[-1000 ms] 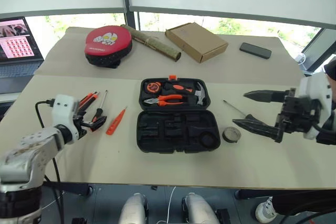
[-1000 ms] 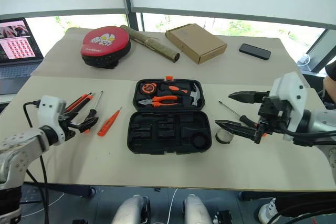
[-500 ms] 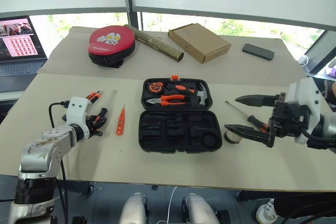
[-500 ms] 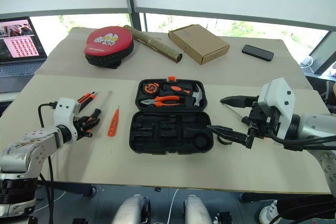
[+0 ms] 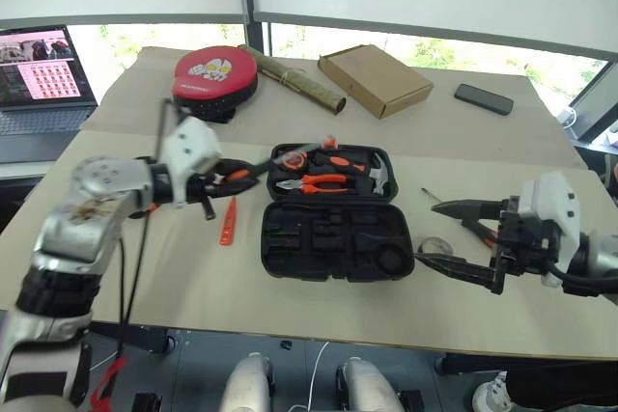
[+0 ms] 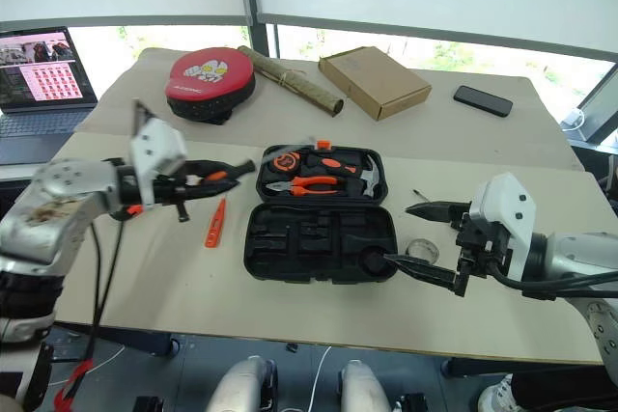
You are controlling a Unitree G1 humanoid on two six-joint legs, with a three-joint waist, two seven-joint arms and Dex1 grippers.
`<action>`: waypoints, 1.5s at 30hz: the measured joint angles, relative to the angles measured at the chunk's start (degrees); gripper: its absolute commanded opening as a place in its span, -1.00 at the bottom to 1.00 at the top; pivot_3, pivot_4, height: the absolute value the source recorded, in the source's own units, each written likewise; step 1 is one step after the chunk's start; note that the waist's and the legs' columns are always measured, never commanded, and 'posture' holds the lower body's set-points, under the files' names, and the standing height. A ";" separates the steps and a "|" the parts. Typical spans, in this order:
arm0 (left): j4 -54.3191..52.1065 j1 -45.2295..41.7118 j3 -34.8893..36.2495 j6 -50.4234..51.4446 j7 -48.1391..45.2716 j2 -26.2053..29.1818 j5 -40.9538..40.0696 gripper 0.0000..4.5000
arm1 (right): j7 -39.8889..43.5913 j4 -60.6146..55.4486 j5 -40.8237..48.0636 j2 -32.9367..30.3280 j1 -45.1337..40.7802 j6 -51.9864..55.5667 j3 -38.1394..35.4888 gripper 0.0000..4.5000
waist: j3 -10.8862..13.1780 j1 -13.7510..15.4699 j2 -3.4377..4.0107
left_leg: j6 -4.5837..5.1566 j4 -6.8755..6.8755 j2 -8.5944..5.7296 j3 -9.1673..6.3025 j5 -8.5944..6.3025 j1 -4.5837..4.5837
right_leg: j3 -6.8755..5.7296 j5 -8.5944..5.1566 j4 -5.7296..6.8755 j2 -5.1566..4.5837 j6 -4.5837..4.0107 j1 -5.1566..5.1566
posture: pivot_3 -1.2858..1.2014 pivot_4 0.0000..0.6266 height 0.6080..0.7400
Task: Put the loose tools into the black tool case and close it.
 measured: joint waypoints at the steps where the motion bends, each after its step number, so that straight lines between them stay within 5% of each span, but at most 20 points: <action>1: 2.31 -1.01 -1.88 -2.32 -1.58 -0.85 1.61 -0.60 | -0.18 0.32 -0.29 0.18 0.08 -0.07 0.07 1.00 | 0.00 -0.10 0.00 | 0.00 0.02 0.02 -0.01 0.00 0.00 | 0.01 0.00 0.00 0.02 0.00 -0.01 | 0.03 -0.52 1.00; 7: 18.48 -10.00 -12.51 -16.55 -7.44 -9.97 12.11 -0.60 | -1.45 0.36 -3.89 1.29 1.61 -1.10 1.62 1.00 | 0.01 -0.02 0.00 | 0.08 0.42 0.03 -0.26 -0.04 -0.52 | -0.04 0.05 0.06 0.13 0.10 -0.22 | 0.03 -0.52 1.00; 19: 29.59 -13.98 -14.44 -20.81 -7.96 -15.48 19.36 -0.60 | -4.96 -2.23 -3.38 3.03 3.82 -0.72 0.58 1.00 | 0.01 -0.08 0.01 | 0.10 0.48 0.02 -0.36 -0.05 -0.56 | -0.06 0.07 0.07 0.11 0.15 -0.20 | 0.03 -0.52 1.00; 28: 27.29 -14.05 -13.40 -15.83 -9.17 -16.81 18.69 0.90 | -6.05 -2.85 -2.15 3.21 3.74 -0.07 -0.23 1.00 | 0.01 -0.05 0.01 | 0.11 0.58 0.03 -0.44 -0.05 -0.60 | -0.10 0.08 0.11 0.12 0.16 -0.19 | 0.03 -0.52 1.00; 31: 23.62 -14.49 -11.39 -13.74 -9.84 -16.30 17.24 0.71 | -6.04 -3.50 -1.07 3.47 3.76 0.00 -0.28 1.00 | 0.01 -0.08 0.01 | 0.11 0.58 0.03 -0.46 -0.05 -0.60 | -0.10 0.08 0.12 0.12 0.16 -0.18 | 0.03 -0.52 1.00; 41: 26.45 -14.53 -12.05 -16.64 -9.64 -17.45 19.46 -0.98 | -6.04 -2.79 -1.27 3.47 2.85 -0.01 0.05 1.00 | 0.01 -0.02 0.01 | 0.11 0.62 0.01 -0.47 -0.05 -0.60 | -0.11 0.09 0.12 0.12 0.16 -0.17 | 0.03 -0.52 1.00; 45: 29.05 -14.54 -12.42 -17.01 -9.56 -19.40 20.08 -0.98 | -6.06 -2.41 -1.26 3.48 2.53 -0.01 0.14 1.00 | 0.01 0.00 0.01 | 0.11 0.66 0.01 -0.48 -0.05 -0.63 | -0.13 0.09 0.12 0.12 0.17 -0.17 | 0.03 -0.52 1.00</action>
